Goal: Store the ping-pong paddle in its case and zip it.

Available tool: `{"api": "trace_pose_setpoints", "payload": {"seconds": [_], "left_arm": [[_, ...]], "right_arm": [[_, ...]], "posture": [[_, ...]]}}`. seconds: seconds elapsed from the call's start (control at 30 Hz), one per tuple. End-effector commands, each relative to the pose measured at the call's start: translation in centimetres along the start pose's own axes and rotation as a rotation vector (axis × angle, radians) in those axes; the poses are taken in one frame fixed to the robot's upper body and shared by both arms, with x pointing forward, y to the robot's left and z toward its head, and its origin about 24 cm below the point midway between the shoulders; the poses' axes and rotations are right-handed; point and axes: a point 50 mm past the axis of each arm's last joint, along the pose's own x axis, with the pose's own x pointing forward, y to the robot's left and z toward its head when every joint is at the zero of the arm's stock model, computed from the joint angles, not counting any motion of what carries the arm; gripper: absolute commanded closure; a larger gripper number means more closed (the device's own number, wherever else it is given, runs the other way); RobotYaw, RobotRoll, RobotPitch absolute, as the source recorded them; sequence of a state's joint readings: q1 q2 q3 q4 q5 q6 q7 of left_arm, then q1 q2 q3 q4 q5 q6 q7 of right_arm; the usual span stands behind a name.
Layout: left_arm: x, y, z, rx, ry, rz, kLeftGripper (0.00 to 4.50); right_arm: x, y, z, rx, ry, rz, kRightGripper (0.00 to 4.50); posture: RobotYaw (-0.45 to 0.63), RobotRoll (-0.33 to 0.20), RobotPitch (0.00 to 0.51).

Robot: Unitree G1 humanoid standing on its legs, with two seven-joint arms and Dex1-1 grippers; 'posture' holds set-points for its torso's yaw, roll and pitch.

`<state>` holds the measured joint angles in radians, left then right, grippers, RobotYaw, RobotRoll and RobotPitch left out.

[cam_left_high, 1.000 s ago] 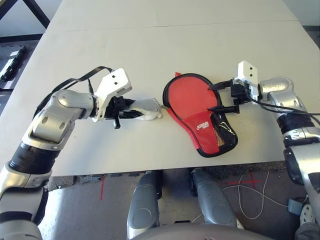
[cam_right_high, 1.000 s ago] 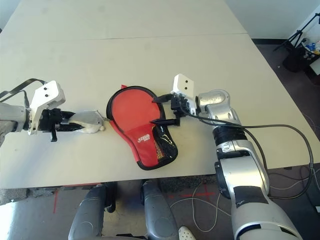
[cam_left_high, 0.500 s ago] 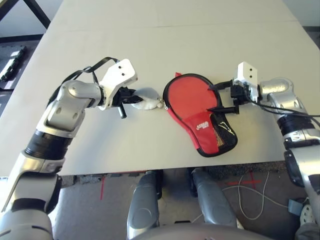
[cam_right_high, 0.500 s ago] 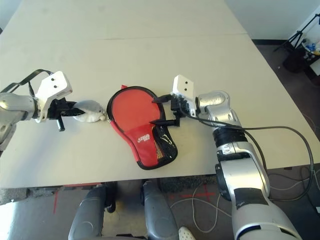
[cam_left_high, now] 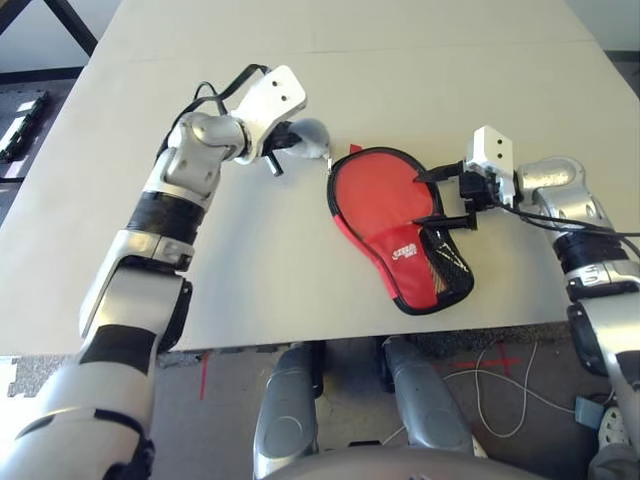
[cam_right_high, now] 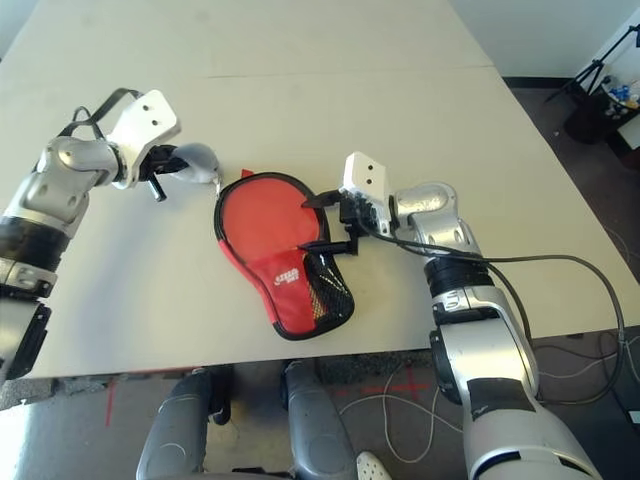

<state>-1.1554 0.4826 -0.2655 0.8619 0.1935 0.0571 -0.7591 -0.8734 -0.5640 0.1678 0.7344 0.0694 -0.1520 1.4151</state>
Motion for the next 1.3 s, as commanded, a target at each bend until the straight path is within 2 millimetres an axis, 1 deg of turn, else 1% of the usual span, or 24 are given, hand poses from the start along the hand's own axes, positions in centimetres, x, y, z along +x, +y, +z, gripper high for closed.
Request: {"api": "trace_pose_setpoints", "payload": {"seconds": [0.03, 0.13, 0.27, 0.37, 0.53, 0.67, 0.8, 0.87, 1.0, 1.23, 1.3], "left_arm": [[1.0, 0.1, 0.5, 0.026, -0.012, 0.028, 4.27], [2.3, -0.5, 1.8, 0.028, -0.036, 0.034, 4.27], [3.4, -0.9, 3.5, 0.058, -0.065, 0.041, 4.27], [4.2, -1.4, 5.5, 0.074, -0.108, 0.050, 4.27], [4.8, -2.1, 7.4, 0.087, -0.158, 0.034, 4.27], [5.4, -3.2, 9.7, 0.090, -0.242, -0.023, 4.27], [6.0, -4.6, 10.6, 0.100, -0.279, -0.073, 4.27], [6.3, -5.4, 11.3, 0.093, -0.307, -0.102, 3.55], [6.4, -6.0, 12.2, 0.086, -0.353, -0.146, 2.30], [5.9, -5.3, 12.7, 0.089, -0.383, -0.151, 0.08], [5.7, -5.0, 12.8, 0.091, -0.390, -0.151, 0.03]], "right_arm": [[1.3, 1.7, -2.4, 0.074, 0.080, 0.074, 0.00], [1.3, 2.0, -2.5, 0.075, 0.083, 0.076, 0.00], [1.4, 2.0, -2.5, 0.075, 0.084, 0.077, 0.00], [1.5, 2.0, -2.4, 0.074, 0.084, 0.078, 0.00], [1.7, 2.1, -2.4, 0.073, 0.082, 0.081, 0.00], [1.8, 2.2, -2.4, 0.075, 0.081, 0.080, 0.00], [1.9, 2.2, -2.4, 0.076, 0.079, 0.078, 0.00], [1.9, 2.2, -2.4, 0.077, 0.077, 0.075, 0.00], [2.0, 2.3, -2.4, 0.078, 0.075, 0.072, 0.00], [2.0, 2.4, -2.6, 0.082, 0.077, 0.068, 0.00], [2.0, 2.4, -2.6, 0.082, 0.077, 0.067, 0.00]], "posture": [[-0.02, 0.000, 0.288], [-0.02, 0.000, 0.287], [-0.02, 0.000, 0.288], [-0.03, 0.000, 0.289], [-0.04, 0.000, 0.291], [-0.04, 0.000, 0.294], [-0.04, 0.000, 0.294], [-0.05, 0.000, 0.294], [-0.05, 0.000, 0.293], [-0.05, 0.000, 0.290], [-0.04, 0.000, 0.290]]}}
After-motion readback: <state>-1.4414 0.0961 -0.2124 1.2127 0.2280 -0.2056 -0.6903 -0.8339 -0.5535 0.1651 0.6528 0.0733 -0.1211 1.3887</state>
